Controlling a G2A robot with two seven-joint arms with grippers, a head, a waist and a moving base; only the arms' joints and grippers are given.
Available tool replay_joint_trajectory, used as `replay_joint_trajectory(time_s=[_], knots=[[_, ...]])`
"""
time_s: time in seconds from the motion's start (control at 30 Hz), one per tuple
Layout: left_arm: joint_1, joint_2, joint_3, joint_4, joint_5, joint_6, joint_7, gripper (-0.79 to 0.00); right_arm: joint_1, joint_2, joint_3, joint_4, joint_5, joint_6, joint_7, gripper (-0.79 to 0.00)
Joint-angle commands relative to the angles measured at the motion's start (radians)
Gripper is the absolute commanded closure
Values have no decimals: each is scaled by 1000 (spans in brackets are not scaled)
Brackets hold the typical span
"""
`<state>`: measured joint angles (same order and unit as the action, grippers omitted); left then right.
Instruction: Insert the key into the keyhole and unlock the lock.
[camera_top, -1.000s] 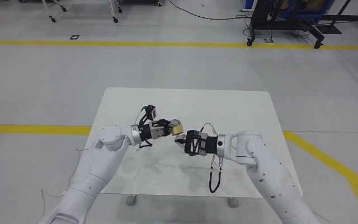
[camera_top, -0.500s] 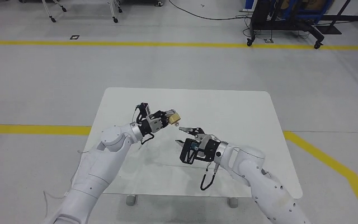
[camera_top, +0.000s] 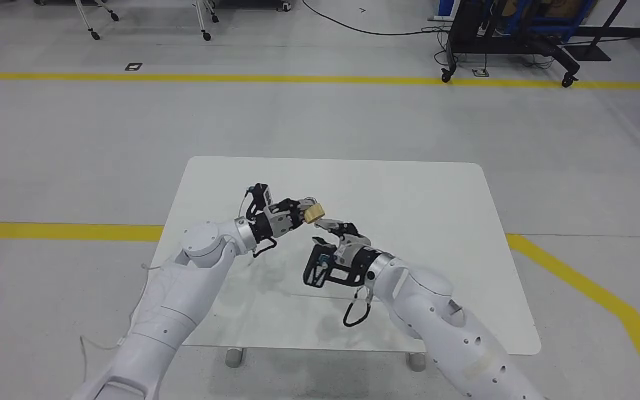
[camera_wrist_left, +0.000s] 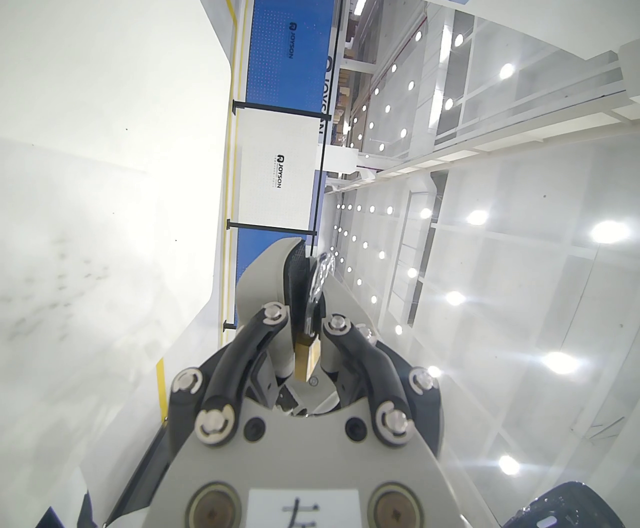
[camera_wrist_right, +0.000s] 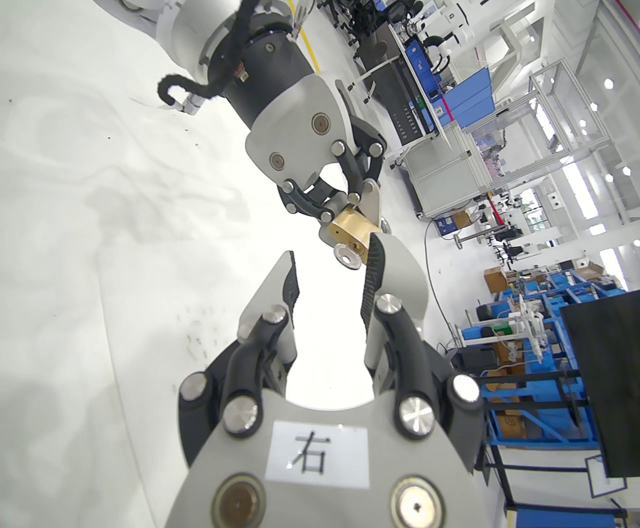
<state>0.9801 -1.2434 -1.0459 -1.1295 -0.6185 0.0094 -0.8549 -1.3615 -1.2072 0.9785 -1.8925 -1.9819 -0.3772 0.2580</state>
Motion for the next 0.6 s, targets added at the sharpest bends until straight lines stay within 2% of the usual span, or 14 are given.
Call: replay_joint_trajectory(time_s=[0.0,0.1,0.13,0.17,0.2,0.43,0.57], knots=[[-2,-1,1,2,5,-1,-3,0,6,-3,-7,2,-4,3,15,-283],[-2,-1,2,4,12,-2,-6,0,15,-7,-18,9,-7,11,36,-237],[-3,-2,3,4,16,0,-5,0,18,-9,-21,10,-7,13,42,-191],[-3,-2,3,3,17,1,-4,0,20,-10,-24,11,-7,15,46,-117],[-3,-2,3,3,19,2,-5,0,22,-11,-27,12,-7,17,49,0],[-1,-3,-2,1,26,3,-5,0,17,-18,-19,19,33,38,63,0],[1,-2,-6,-3,37,-12,-6,0,7,-21,12,26,146,50,40,0]])
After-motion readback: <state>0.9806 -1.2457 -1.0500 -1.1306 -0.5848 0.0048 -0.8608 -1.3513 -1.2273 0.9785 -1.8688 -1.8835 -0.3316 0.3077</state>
